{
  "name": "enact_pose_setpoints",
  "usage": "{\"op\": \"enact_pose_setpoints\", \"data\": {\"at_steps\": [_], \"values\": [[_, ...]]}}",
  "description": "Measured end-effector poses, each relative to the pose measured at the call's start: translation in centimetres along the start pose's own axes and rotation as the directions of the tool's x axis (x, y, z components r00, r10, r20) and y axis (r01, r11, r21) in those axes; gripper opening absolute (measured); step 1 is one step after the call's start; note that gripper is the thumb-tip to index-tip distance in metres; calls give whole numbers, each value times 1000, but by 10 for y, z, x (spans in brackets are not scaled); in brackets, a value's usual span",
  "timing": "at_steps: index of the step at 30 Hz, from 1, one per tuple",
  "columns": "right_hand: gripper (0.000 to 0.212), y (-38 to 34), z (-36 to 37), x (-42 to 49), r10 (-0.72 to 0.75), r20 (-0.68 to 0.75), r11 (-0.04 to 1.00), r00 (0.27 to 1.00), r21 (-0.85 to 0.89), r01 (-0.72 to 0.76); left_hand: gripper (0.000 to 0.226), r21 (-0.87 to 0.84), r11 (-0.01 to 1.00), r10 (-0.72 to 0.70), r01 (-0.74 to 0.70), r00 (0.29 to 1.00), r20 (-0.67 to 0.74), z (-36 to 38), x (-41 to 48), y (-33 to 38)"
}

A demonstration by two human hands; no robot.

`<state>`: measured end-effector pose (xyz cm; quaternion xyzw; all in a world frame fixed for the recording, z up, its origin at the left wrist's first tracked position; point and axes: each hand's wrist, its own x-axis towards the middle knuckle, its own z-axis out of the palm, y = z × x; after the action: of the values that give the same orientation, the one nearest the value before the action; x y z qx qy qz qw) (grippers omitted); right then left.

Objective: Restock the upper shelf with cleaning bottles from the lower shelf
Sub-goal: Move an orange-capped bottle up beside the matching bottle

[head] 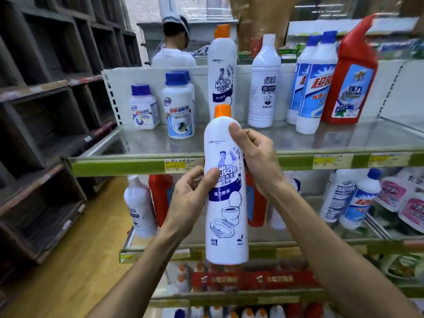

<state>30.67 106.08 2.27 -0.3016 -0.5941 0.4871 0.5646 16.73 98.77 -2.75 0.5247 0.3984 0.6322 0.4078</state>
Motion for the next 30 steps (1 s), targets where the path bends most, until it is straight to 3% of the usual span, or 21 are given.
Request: {"op": "enact_pose_setpoints", "data": {"at_steps": [2,4,7,13,17,30], "values": [[68,-19,4,17,-12,10,1000,1000,-9,12,37,-26,999,18,-18,1000,-10,3,17,15],[74,-33,7,29,-19,23,1000,1000,-24,20,50,-18,999,35,-35,999,-10,5,32,27],[46,-50,4,46,-23,50,1000,998,-9,23,49,31,998,57,-57,998,2,7,52,42],[24,-96,1,98,-161,79,987,984,-17,163,43,59,997,44,-49,995,87,14,113,80],[22,-108,1,128,-229,39,972,973,-37,230,34,48,996,66,-71,993,96,18,152,86],[13,-69,3,161,-184,-14,980,983,77,184,47,21,998,64,-65,996,70,24,179,54]]}}
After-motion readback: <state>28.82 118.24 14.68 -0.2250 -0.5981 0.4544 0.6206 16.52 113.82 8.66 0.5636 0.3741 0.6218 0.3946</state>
